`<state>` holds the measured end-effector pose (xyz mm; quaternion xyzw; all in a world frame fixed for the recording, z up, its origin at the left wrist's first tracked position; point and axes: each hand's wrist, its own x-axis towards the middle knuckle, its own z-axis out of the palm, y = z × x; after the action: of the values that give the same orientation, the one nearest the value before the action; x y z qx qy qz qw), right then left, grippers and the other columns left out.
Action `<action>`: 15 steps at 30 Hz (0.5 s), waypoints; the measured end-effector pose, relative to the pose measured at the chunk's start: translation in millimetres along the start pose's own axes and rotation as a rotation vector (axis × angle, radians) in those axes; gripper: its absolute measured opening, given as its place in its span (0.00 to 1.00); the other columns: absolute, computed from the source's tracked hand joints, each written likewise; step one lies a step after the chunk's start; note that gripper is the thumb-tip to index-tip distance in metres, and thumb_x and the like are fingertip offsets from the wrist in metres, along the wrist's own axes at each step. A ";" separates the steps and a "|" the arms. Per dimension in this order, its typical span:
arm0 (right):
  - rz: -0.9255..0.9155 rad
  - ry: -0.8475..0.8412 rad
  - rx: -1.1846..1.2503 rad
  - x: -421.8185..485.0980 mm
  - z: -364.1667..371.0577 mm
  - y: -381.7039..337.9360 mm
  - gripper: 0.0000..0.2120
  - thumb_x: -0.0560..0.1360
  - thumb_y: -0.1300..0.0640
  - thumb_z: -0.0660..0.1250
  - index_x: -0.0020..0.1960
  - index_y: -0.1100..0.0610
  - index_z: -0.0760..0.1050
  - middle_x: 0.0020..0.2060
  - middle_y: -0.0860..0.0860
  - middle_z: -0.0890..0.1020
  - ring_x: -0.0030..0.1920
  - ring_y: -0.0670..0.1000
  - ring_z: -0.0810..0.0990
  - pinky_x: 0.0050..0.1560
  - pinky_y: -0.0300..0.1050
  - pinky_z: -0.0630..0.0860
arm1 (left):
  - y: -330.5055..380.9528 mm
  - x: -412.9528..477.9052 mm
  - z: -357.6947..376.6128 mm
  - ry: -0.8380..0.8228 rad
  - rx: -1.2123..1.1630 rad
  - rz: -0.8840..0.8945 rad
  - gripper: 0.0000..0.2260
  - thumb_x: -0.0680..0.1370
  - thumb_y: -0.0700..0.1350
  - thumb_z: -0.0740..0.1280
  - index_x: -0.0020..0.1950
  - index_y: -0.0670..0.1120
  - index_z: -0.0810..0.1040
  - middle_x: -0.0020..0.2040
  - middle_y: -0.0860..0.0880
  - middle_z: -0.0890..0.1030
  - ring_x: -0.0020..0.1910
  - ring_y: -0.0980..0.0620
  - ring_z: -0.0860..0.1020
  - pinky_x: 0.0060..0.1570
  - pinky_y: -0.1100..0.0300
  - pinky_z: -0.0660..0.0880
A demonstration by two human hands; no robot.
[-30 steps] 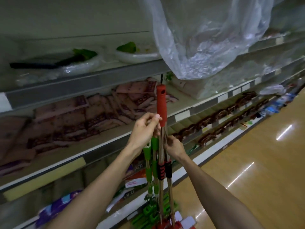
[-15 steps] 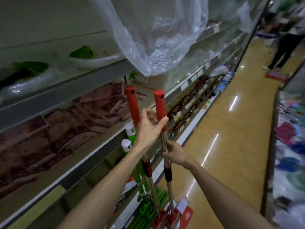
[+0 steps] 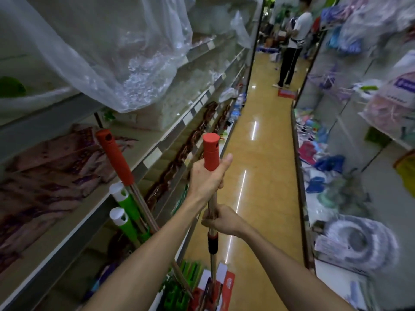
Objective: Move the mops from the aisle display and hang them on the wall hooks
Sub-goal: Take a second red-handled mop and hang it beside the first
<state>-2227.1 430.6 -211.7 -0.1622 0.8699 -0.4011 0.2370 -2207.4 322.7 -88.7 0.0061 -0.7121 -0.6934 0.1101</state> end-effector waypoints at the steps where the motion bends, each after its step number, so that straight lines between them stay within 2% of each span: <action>1: -0.005 -0.020 0.006 -0.8 -2.5 3.7 0.07 0.75 0.54 0.72 0.41 0.55 0.79 0.38 0.50 0.82 0.41 0.49 0.81 0.47 0.51 0.79 | 1.2 -1.1 5.3 0.014 -0.007 -0.010 0.15 0.79 0.46 0.72 0.35 0.44 0.72 0.26 0.50 0.73 0.24 0.52 0.72 0.30 0.56 0.73; 4: -0.062 -0.095 0.044 -1.8 -11.2 12.4 0.12 0.74 0.50 0.73 0.38 0.58 0.78 0.35 0.50 0.80 0.38 0.48 0.79 0.48 0.56 0.79 | 8.8 -4.7 21.6 0.068 0.007 -0.032 0.17 0.78 0.42 0.72 0.32 0.46 0.71 0.24 0.53 0.72 0.23 0.54 0.71 0.27 0.59 0.71; 7: -0.170 -0.184 0.123 -4.6 -29.9 2.6 0.12 0.76 0.53 0.73 0.38 0.58 0.77 0.34 0.49 0.80 0.37 0.46 0.79 0.45 0.47 0.77 | 30.5 -8.2 36.2 0.109 0.010 -0.025 0.13 0.77 0.43 0.73 0.35 0.43 0.73 0.27 0.48 0.72 0.24 0.52 0.71 0.28 0.59 0.70; 9: -0.273 -0.230 0.185 -8.4 -44.4 -12.0 0.15 0.75 0.49 0.73 0.44 0.61 0.80 0.41 0.54 0.84 0.45 0.54 0.83 0.54 0.54 0.79 | 52.5 -6.6 42.2 0.160 -0.006 -0.013 0.12 0.76 0.43 0.73 0.37 0.44 0.74 0.28 0.48 0.72 0.24 0.51 0.70 0.28 0.58 0.69; 11: -0.358 -0.302 0.280 -13.7 -56.7 -30.8 0.17 0.74 0.46 0.73 0.48 0.61 0.83 0.47 0.56 0.85 0.53 0.58 0.83 0.63 0.62 0.76 | 80.0 -3.5 43.0 0.213 -0.020 0.006 0.13 0.76 0.42 0.73 0.35 0.45 0.73 0.25 0.51 0.71 0.22 0.52 0.68 0.28 0.58 0.67; 15: -0.507 -0.464 0.426 -24.9 -69.7 -77.9 0.11 0.78 0.55 0.69 0.47 0.63 0.82 0.48 0.61 0.84 0.52 0.60 0.82 0.66 0.67 0.74 | 141.5 -8.6 32.8 0.290 -0.058 0.045 0.12 0.77 0.42 0.72 0.38 0.46 0.70 0.23 0.53 0.67 0.21 0.53 0.65 0.24 0.59 0.66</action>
<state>-2236.9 436.9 -104.9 -0.4052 0.6229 -0.5709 0.3490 -2184.0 361.8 49.5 0.0871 -0.6684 -0.7028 0.2277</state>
